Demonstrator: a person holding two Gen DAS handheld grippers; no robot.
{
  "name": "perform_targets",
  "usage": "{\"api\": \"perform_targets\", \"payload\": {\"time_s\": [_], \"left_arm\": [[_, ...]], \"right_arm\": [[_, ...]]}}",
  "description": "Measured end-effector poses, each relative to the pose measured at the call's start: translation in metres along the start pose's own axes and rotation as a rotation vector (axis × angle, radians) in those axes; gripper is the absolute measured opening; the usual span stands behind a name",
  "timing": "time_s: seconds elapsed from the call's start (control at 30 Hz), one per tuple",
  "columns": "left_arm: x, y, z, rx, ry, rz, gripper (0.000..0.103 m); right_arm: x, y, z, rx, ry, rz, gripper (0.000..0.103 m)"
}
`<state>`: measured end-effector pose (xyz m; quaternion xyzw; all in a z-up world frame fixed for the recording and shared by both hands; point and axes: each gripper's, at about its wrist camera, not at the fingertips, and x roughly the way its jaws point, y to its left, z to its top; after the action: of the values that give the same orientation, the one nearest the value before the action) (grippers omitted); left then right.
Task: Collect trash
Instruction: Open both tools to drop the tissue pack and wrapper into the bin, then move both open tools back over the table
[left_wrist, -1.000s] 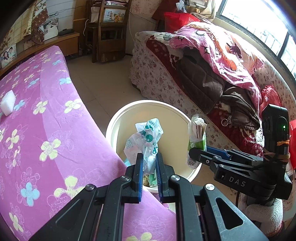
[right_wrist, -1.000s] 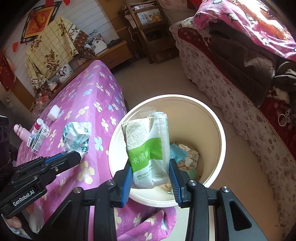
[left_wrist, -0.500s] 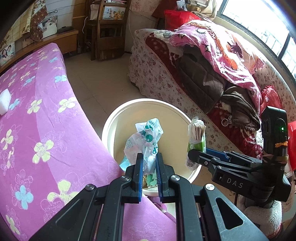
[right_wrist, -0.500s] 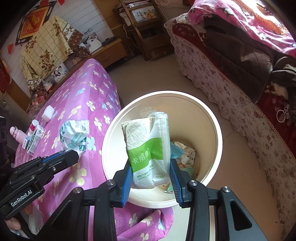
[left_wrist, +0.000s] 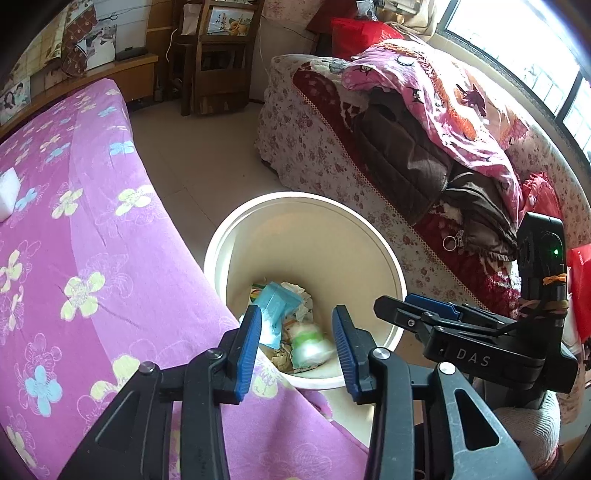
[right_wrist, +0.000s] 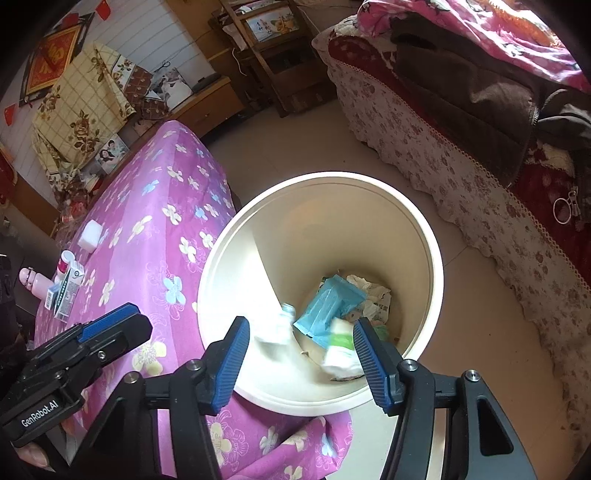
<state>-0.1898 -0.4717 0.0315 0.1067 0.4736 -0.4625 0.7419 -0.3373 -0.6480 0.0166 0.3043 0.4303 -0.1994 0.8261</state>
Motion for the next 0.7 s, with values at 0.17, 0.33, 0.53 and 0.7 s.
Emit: {"api": "perform_targets", "payload": {"time_s": [0.17, 0.33, 0.53, 0.7], "left_arm": [[-0.006, 0.003, -0.002, -0.001, -0.012, 0.02, 0.041], [-0.016, 0.011, -0.004, 0.0, -0.029, 0.054, 0.041], [-0.034, 0.028, -0.007, -0.019, -0.062, 0.097, 0.041], [-0.053, 0.05, -0.013, -0.046, -0.092, 0.14, 0.041]], "right_arm": [[-0.004, 0.006, -0.001, -0.014, -0.007, 0.002, 0.062], [-0.006, 0.016, -0.004, -0.03, -0.005, 0.008, 0.062], [-0.012, 0.04, -0.004, -0.075, -0.014, 0.02, 0.062], [-0.017, 0.068, -0.004, -0.122, -0.028, 0.044, 0.062]]}}
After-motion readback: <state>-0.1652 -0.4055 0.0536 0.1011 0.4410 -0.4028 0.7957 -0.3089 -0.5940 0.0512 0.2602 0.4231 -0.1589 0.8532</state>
